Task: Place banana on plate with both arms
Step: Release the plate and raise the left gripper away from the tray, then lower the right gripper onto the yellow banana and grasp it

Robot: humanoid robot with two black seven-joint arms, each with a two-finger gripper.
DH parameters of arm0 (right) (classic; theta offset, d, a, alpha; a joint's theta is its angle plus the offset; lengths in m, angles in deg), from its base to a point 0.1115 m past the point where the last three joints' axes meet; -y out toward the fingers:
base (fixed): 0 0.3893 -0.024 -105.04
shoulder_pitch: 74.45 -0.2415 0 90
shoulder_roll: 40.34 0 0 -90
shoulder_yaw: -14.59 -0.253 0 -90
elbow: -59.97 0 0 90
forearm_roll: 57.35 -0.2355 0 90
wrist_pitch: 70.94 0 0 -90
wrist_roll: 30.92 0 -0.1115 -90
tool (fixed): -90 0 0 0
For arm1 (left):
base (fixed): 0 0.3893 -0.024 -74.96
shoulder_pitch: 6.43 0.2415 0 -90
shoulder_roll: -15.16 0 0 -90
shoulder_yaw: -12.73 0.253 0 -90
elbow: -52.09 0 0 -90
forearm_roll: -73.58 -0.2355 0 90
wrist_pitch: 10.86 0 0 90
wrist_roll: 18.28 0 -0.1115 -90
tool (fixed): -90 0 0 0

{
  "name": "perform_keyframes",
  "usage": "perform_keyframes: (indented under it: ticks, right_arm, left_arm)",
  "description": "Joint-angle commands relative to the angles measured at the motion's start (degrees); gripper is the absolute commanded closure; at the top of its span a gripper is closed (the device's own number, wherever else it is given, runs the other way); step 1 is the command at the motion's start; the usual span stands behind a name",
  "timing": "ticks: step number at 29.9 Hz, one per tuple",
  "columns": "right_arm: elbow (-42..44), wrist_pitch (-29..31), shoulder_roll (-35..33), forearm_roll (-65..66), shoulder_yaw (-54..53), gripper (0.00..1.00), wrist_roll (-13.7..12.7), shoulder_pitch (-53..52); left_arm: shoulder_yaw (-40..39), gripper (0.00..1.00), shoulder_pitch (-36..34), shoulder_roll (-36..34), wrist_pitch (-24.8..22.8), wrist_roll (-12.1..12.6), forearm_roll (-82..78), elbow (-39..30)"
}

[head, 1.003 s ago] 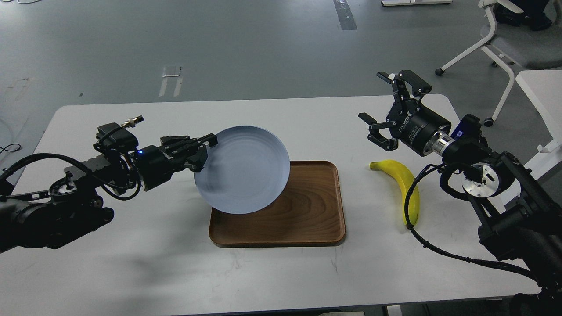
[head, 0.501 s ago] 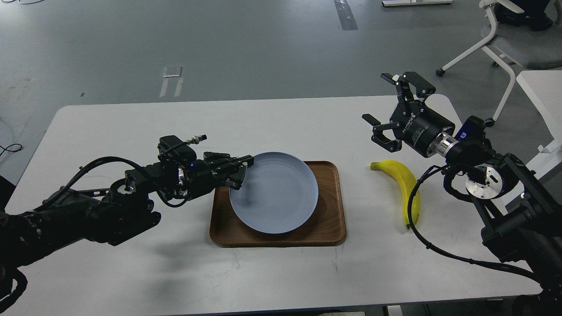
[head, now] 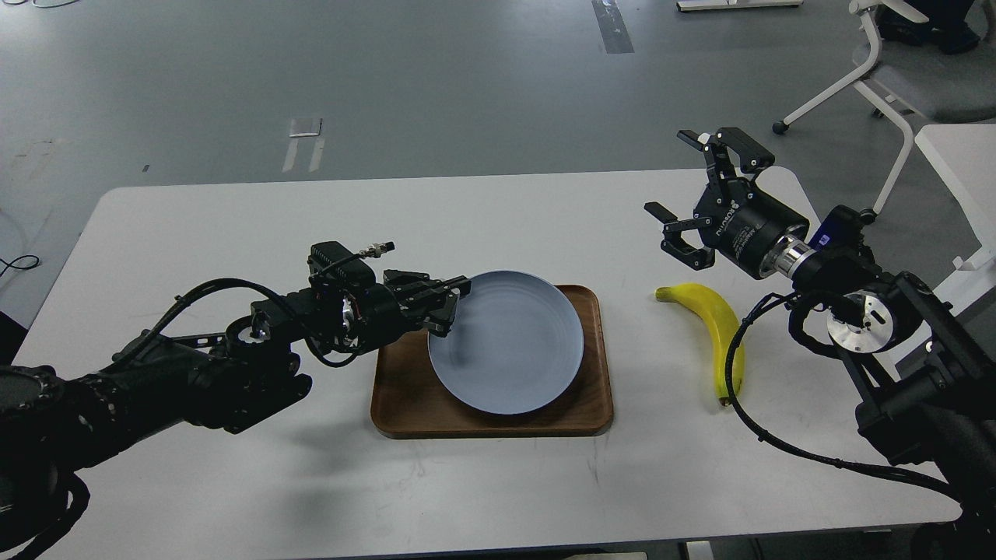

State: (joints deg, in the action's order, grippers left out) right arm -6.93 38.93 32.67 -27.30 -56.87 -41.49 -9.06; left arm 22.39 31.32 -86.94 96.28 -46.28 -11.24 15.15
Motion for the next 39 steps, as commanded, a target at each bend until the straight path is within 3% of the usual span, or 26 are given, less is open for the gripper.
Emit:
perform_keyframes:
  ticks: [1,2,3,4,7,8,14,21,25,26,29,30,31,34,39]
  right_arm:
    - [0.01,0.0,0.03,0.0,0.09,0.0,0.02,-0.01]
    - [0.1,0.0,0.03,0.0,0.09,0.0,0.02,-0.01]
    - [0.1,0.0,0.03,0.0,0.09,0.0,0.02,-0.01]
    - [0.1,0.0,0.03,0.0,0.09,0.0,0.02,-0.01]
    - [0.1,0.0,0.03,0.0,0.09,0.0,0.02,-0.01]
    - [0.1,0.0,-0.06,0.0,0.0,0.0,0.11,-0.01]
    - [-0.51,0.34,-2.16,0.7,0.26,0.0,0.11,-0.09]
    - [-7.18,0.61,-12.61,27.56,5.26,0.02,0.29,-1.5]
    - [-15.96,0.61,-25.0,44.53,14.92,0.02,0.37,-1.5]
    - [-15.98,0.61,-25.02,44.56,14.94,0.02,0.37,-1.5]
    - [-17.22,0.79,-27.92,51.5,18.8,0.03,0.02,-0.97]
    - [-16.87,0.79,-27.92,54.2,21.68,0.03,-0.15,-0.89]
    - [-16.08,0.79,-27.92,57.1,24.41,0.04,-0.33,-1.15]
    - [-15.2,0.87,-27.66,62.38,27.67,0.05,-1.03,-1.15]
    - [-13.7,0.87,-27.13,63.9,30.23,0.08,-4.11,-0.62]
  left_arm:
    - [0.0,0.72,0.13,0.76,0.0,0.0,0.01,0.73]
    - [-0.09,0.63,0.13,0.85,0.0,0.0,0.01,0.73]
    - [-0.09,0.49,0.22,1.02,0.0,0.0,-0.08,0.56]
    - [-0.09,0.43,0.3,1.11,0.0,0.0,-0.08,0.29]
    - [-0.09,0.42,0.31,1.11,0.0,0.0,-0.08,0.29]
    - [1.04,0.32,0.83,1.64,0.0,0.0,0.53,0.03]
    - [0.09,0.02,0.31,1.82,0.61,0.0,3.77,-0.06]
    - [-4.3,0.02,-7.6,1.9,-0.08,0.0,32.4,-0.24]
    - [-7.55,0.02,-11.11,1.9,-8.84,0.0,55.24,-0.24]
    - [-7.56,0.02,-11.12,1.9,-8.88,0.0,55.29,-0.24]
    - [-12.82,0.02,-11.12,1.55,-15.63,0.0,67.05,0.11]
    - [-16.58,0.02,-10.69,1.38,-17.65,2.05,71.07,0.2]
    - [-20.7,0.02,-10.25,1.29,-19.41,5.98,74.07,0.2]
    - [-27.22,0.02,-8.67,1.29,-21.26,12.24,75.59,0.2]
    - [-28.39,0.02,-7.43,0.59,-21.45,12.97,75.42,-0.15]
